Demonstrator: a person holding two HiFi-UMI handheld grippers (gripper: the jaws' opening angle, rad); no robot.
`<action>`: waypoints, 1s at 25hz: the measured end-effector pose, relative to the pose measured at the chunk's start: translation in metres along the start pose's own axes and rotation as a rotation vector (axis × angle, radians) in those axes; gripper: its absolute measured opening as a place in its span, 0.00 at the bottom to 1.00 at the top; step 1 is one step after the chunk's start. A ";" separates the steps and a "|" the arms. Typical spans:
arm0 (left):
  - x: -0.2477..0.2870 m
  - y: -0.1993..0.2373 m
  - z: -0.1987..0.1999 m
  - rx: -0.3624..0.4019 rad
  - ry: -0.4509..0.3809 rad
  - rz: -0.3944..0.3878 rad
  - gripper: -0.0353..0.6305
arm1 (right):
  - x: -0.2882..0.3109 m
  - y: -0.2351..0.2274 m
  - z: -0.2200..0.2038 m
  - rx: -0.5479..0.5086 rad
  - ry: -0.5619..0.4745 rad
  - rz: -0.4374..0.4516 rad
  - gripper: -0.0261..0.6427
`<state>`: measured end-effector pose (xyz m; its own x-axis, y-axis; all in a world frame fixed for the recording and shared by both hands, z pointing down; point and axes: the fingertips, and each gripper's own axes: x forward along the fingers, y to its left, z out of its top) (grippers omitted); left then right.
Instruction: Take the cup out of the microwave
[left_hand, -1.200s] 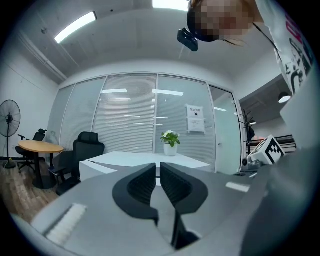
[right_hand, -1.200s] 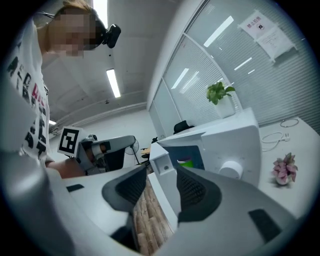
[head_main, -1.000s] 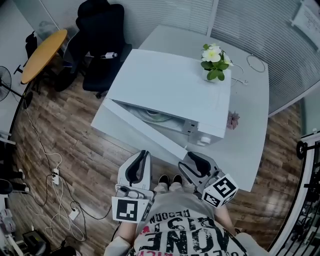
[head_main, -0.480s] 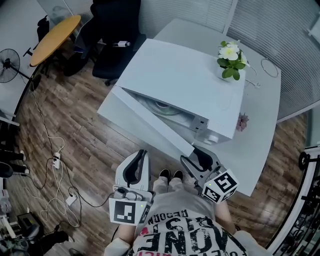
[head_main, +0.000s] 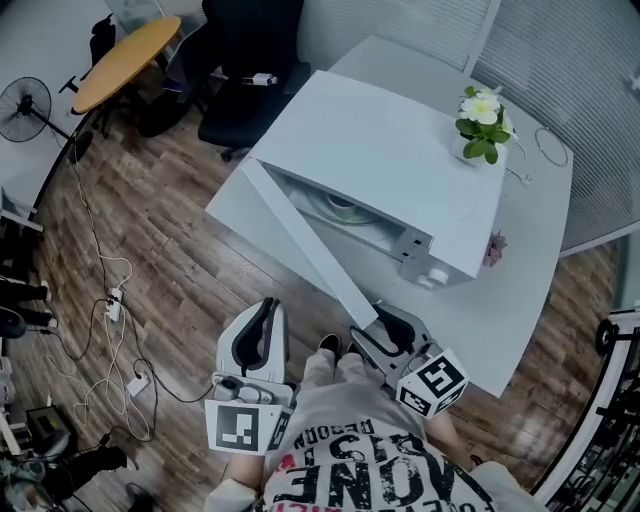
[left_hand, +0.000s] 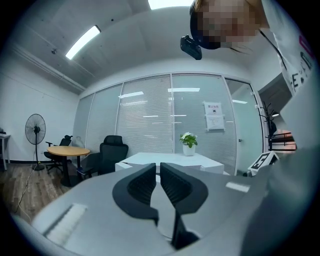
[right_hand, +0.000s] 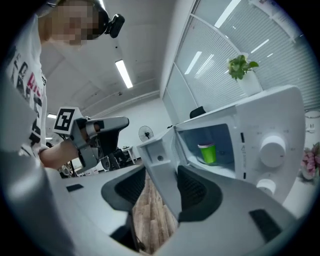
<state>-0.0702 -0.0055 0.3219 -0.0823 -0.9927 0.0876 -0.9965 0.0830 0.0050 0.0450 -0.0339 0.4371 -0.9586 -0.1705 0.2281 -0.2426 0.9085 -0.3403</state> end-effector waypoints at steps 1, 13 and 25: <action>-0.005 0.007 0.002 0.001 -0.002 0.019 0.11 | 0.004 0.011 -0.004 -0.006 0.015 0.032 0.30; -0.085 0.066 0.027 0.027 -0.039 0.276 0.11 | 0.040 0.072 0.007 -0.036 0.024 0.284 0.30; -0.054 0.020 -0.005 -0.020 -0.041 0.142 0.11 | 0.012 0.035 0.026 -0.078 -0.048 0.123 0.30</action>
<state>-0.0860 0.0501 0.3225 -0.2233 -0.9736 0.0479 -0.9744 0.2243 0.0155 0.0213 -0.0135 0.4041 -0.9868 -0.0727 0.1448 -0.1127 0.9501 -0.2907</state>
